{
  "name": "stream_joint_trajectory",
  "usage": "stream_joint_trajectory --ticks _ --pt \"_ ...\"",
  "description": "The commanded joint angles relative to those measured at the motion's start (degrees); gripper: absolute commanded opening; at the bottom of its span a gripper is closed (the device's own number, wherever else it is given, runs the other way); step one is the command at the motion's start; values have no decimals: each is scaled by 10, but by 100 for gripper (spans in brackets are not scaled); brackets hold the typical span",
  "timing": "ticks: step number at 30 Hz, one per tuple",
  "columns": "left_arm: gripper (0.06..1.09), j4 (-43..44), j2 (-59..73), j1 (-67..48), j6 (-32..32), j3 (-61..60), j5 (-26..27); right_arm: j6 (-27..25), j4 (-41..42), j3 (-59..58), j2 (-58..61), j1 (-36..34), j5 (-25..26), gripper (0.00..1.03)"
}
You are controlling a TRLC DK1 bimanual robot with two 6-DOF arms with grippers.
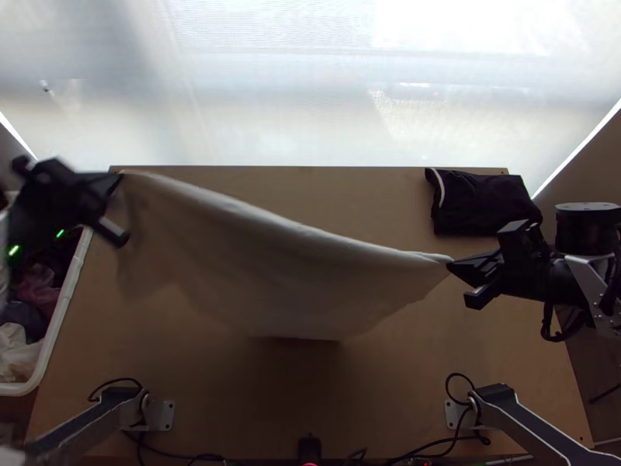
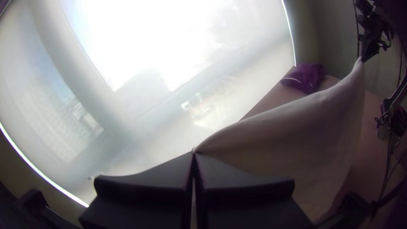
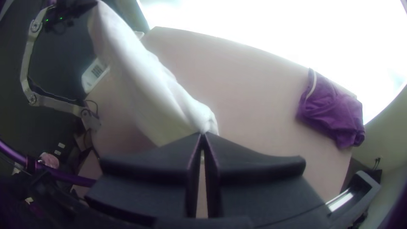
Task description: Fold the t-shirt
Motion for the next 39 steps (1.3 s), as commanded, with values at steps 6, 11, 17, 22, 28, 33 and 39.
stream_joint_trajectory --ticks 6,11,17,22,28,33,39 --pt "66 183 259 -88 -18 -24 -32 1 7 -20 11 -28 -1 3" --pt "104 217 253 -66 -15 -76 -37 0 7 -30 15 -30 -1 3" --pt "104 205 227 -30 6 -96 -33 -1 8 -36 27 -30 -1 3" --pt "104 172 192 -49 32 -121 -26 -9 0 -67 29 -22 -4 3" --pt "104 198 222 -141 25 -100 -36 -20 -4 -138 23 -18 -4 3" --pt "104 179 309 -196 46 -22 -35 -17 -4 -136 19 -20 -4 3" --pt "103 77 483 -219 123 189 -17 -18 -4 -153 14 -20 -3 3"
